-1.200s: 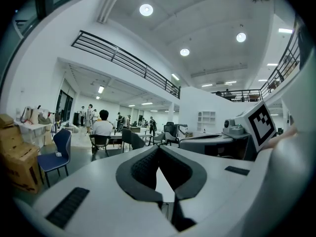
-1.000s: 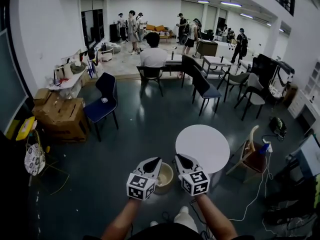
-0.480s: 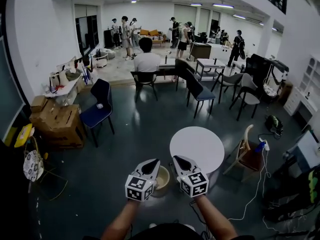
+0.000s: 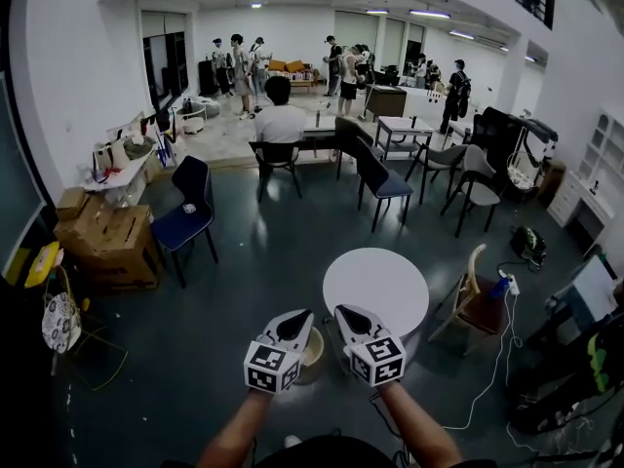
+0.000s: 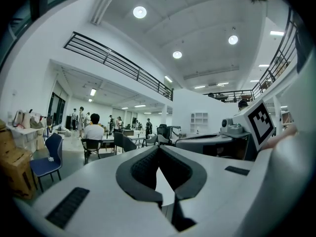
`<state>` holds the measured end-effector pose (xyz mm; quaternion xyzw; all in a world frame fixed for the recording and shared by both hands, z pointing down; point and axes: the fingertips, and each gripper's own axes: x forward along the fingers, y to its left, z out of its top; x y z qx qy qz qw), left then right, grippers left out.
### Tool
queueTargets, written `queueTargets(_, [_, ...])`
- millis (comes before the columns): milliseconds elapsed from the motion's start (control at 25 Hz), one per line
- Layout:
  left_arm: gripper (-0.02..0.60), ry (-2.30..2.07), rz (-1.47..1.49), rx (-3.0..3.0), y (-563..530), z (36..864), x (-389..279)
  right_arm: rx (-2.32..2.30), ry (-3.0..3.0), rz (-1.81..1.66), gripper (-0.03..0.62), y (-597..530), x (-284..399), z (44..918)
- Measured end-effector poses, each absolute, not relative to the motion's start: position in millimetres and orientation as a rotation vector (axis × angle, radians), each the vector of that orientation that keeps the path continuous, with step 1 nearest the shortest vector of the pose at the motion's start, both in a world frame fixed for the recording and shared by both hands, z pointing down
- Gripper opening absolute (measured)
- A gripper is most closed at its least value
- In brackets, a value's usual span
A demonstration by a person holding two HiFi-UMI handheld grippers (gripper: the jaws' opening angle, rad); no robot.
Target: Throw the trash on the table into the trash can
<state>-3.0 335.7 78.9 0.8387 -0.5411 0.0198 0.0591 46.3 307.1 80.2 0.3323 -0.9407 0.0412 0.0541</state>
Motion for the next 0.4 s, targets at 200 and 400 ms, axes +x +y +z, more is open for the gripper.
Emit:
queueTargets(200, [0.014, -1.64, 0.057, 2.53, 338.9, 81.2, -3.6, 0.993, -2.855, 0.122, 0.02, 311.4, 43.7, 83.1])
queueTargets(400, [0.014, -1.653, 0.074, 2.544, 340.5, 83.1, -1.0, 0.99, -2.854, 0.128, 0.02, 313.0, 44.2, 87.4])
